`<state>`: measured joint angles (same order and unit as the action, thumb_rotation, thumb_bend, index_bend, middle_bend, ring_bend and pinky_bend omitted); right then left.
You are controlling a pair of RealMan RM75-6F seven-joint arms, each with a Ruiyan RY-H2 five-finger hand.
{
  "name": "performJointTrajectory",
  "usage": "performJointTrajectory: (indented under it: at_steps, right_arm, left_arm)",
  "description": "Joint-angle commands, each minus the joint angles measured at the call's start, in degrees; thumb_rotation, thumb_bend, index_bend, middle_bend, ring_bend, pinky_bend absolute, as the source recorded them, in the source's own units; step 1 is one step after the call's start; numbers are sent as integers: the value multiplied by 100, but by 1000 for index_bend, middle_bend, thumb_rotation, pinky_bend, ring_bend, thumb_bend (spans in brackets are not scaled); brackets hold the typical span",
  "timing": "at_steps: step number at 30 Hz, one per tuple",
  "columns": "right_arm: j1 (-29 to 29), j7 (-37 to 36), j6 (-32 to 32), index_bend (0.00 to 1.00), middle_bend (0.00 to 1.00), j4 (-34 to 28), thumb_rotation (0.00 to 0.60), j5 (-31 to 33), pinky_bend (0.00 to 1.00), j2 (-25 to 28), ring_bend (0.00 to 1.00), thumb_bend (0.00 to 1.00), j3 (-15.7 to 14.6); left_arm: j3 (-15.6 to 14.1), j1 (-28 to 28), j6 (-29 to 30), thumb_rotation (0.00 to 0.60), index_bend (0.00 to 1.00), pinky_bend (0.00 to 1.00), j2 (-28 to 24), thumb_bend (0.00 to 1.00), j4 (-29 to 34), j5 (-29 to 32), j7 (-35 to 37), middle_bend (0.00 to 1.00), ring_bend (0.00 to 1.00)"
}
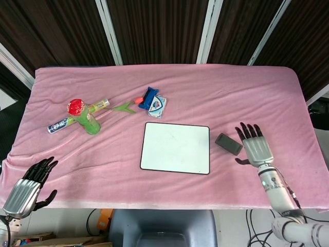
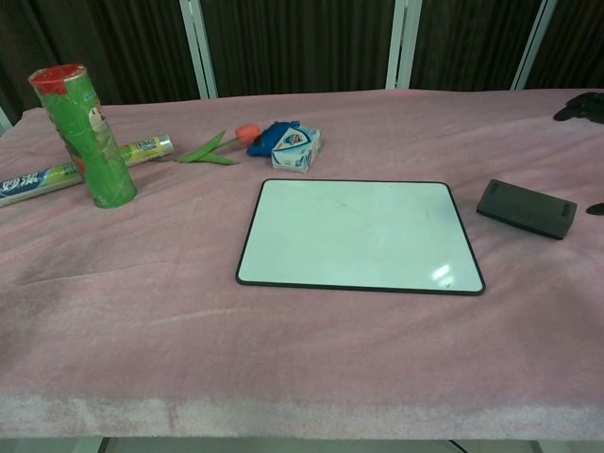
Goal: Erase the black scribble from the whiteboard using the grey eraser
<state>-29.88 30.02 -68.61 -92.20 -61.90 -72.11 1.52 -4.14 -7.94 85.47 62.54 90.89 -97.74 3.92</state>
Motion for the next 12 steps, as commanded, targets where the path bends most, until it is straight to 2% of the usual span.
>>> performJointTrajectory:
  at_steps: [1,4,12]
  right_arm:
    - [1398,-265,-2141,0,0,-370,600,-1578,80,133,0,299,-711]
    - [1745,-733,-2513,0,0,-29,600,-1794,72,-14,0,285,-752]
    - [1890,-906,-2366,0,0,126,600,-1874,19,54,0,279,-547]
  left_arm:
    - [13,14,2,600,0,136,36,358,14,18,-103,8,48]
    - [24,15,-13,600,0,136,58,358,20,37,-171,4,49]
    - [81,16,-53,600,0,137,148,357,35,123,-432,0,47]
